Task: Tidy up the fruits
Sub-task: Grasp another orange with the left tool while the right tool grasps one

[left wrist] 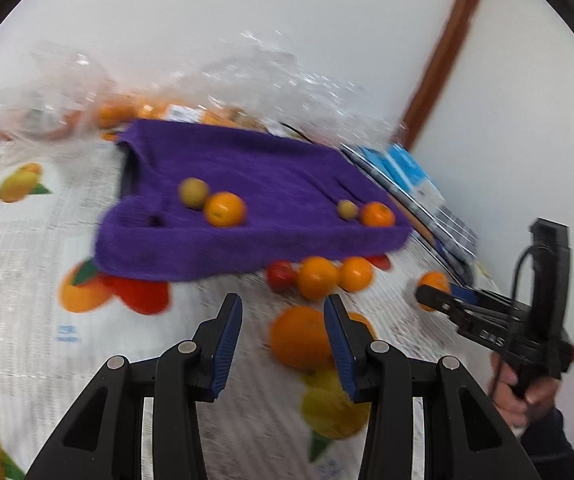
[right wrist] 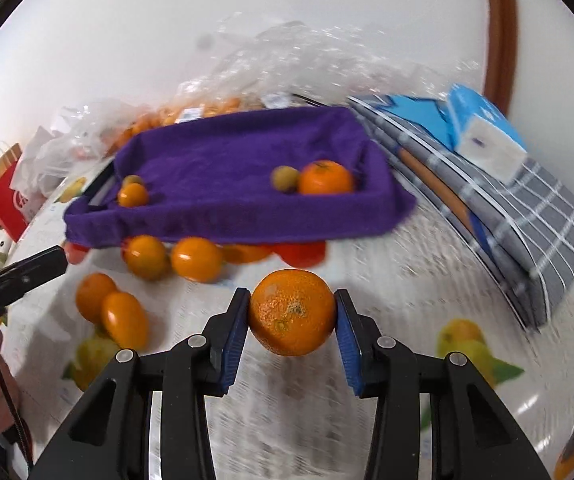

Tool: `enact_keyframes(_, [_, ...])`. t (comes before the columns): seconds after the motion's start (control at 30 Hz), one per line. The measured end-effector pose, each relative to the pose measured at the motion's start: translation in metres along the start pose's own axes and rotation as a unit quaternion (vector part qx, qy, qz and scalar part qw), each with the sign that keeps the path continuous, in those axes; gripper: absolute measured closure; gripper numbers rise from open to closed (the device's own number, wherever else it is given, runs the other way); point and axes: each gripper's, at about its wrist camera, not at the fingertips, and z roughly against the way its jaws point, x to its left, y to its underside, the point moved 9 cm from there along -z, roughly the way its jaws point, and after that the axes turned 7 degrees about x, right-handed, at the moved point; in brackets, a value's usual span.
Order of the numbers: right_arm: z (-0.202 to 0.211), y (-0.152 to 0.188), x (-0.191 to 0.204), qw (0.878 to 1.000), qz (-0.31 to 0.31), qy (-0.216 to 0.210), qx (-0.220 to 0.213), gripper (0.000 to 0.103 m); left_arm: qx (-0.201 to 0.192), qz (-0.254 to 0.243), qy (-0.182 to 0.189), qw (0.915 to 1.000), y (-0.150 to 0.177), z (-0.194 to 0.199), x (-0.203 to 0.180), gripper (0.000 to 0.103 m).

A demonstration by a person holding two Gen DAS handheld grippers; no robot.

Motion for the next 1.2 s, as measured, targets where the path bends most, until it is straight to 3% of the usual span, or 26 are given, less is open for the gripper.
enact_keyframes(0.17, [0.007,0.005,-0.008,1.0,-0.007,-0.012,-0.012,0.061,0.033,-0.008,0.004,0.9994,0.008,-0.015,-0.01,0.063])
enact_keyframes(0.3, [0.008,0.004,-0.006,1.0,-0.005,-0.016,-0.02,0.061,0.052,-0.01,-0.02,0.9984,0.011,-0.027,-0.011,0.063])
enact_keyframes(0.43, [0.011,0.004,-0.006,0.999,-0.011,-0.026,-0.026,0.061,0.045,0.002,-0.02,0.9988,0.011,-0.026,-0.007,0.065])
enact_keyframes(0.57, [0.012,0.003,-0.01,0.999,-0.025,-0.035,-0.029,0.061,0.013,0.017,-0.034,0.9992,0.007,-0.012,0.003,0.065])
enact_keyframes(0.7, [0.012,0.003,-0.011,0.998,-0.031,-0.041,-0.03,0.061,0.019,0.038,-0.055,0.9976,0.009,-0.012,0.017,0.065])
enact_keyframes(0.87, [0.008,0.004,-0.008,0.999,-0.028,-0.038,-0.022,0.061,0.036,0.004,-0.084,0.9958,0.011,-0.02,0.009,0.065])
enact_keyframes(0.97, [0.006,0.004,-0.008,0.999,-0.028,-0.032,-0.018,0.061,0.053,0.009,-0.079,0.9954,0.013,-0.026,0.011,0.065])
enact_keyframes(1.2, [0.005,0.004,-0.01,0.999,-0.031,-0.03,-0.017,0.061,0.038,0.01,-0.062,0.9973,0.012,-0.021,0.008,0.065])
